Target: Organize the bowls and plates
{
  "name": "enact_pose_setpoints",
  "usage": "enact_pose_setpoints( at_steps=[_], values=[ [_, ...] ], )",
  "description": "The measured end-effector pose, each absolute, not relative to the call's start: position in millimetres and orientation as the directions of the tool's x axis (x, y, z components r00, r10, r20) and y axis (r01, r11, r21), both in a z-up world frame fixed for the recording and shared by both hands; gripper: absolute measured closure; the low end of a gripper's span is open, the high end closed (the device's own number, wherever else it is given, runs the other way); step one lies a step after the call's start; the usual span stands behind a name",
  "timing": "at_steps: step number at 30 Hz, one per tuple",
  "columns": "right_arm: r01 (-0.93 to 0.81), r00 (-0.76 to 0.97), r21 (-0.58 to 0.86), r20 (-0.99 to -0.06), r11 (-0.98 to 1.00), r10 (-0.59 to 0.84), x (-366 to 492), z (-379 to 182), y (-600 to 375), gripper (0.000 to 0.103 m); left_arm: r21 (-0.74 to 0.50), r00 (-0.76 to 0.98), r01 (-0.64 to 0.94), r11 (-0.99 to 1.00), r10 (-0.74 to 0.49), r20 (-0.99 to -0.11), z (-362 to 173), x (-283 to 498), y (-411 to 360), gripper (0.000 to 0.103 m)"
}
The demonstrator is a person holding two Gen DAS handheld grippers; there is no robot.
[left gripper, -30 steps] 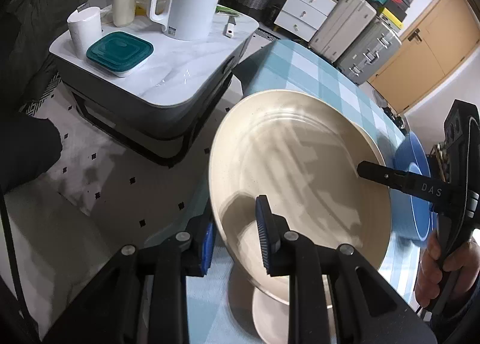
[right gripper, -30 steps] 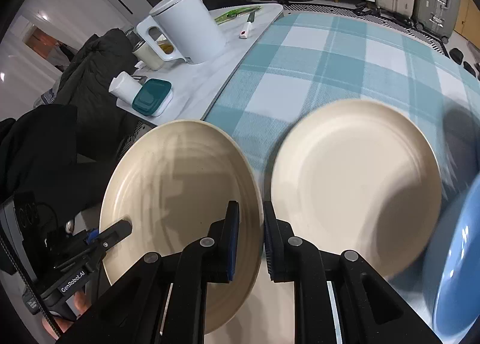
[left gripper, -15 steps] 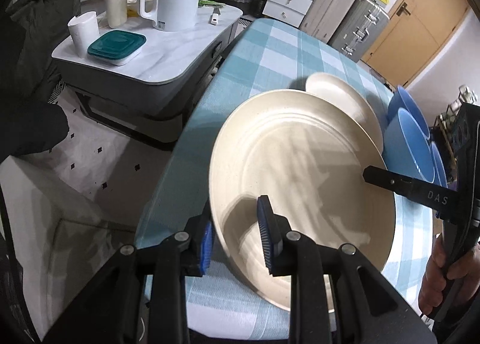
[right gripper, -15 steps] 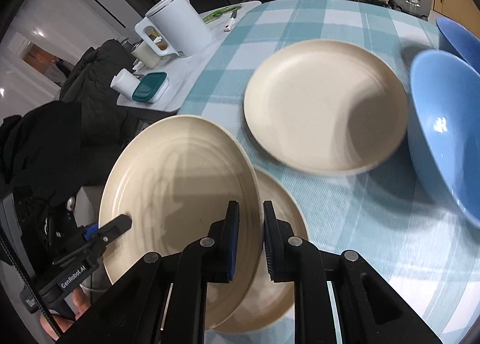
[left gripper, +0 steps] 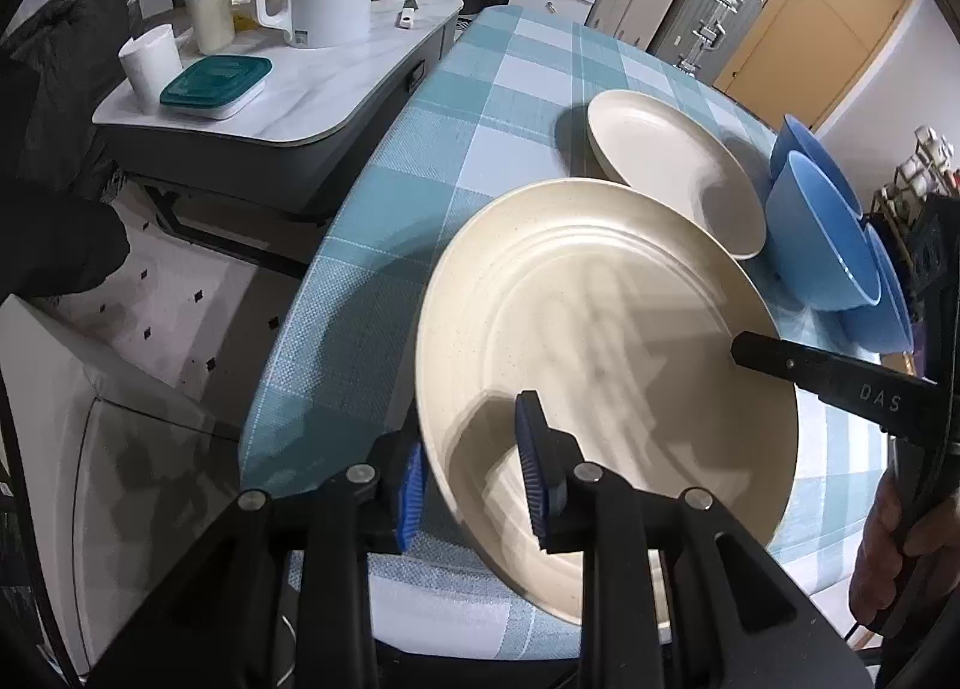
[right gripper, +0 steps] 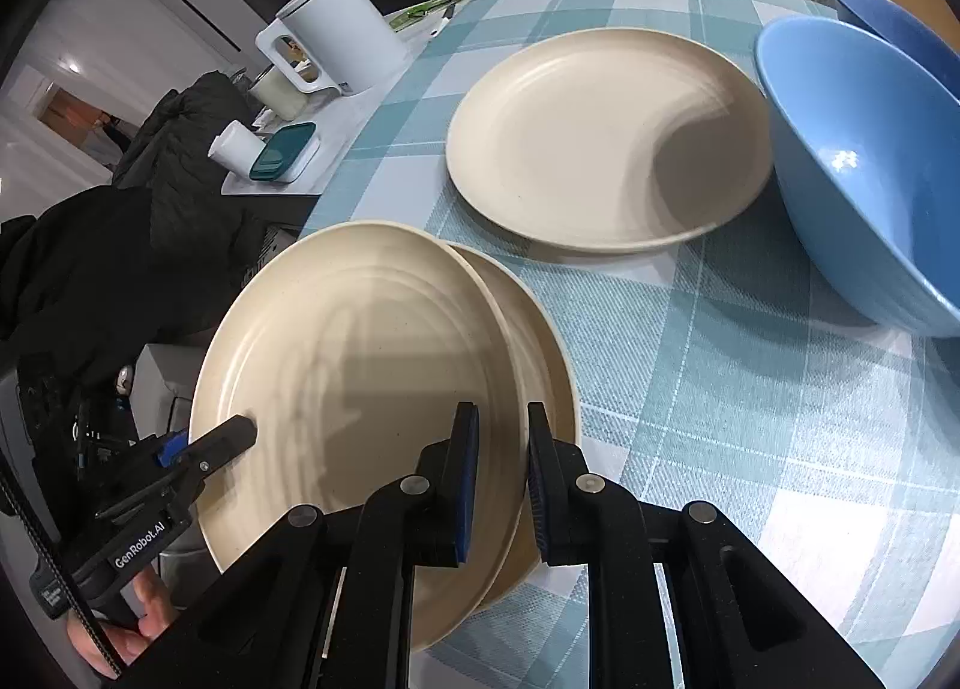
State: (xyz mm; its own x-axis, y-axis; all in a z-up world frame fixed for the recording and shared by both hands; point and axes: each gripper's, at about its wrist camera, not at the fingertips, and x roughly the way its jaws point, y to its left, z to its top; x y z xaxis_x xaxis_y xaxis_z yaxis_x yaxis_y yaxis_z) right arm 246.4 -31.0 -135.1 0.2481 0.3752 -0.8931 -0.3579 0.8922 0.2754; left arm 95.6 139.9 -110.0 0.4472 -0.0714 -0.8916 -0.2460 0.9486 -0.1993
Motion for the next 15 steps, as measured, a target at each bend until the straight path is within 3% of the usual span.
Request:
enact_pose_setpoints(
  at_steps=[15],
  values=[
    [-0.354,0.246,0.252,-0.904,0.901,0.35,244,-148,-30,0.088,-0.076,0.457,-0.209,0.975,0.029,-0.889,-120,92,122,0.074]
  ],
)
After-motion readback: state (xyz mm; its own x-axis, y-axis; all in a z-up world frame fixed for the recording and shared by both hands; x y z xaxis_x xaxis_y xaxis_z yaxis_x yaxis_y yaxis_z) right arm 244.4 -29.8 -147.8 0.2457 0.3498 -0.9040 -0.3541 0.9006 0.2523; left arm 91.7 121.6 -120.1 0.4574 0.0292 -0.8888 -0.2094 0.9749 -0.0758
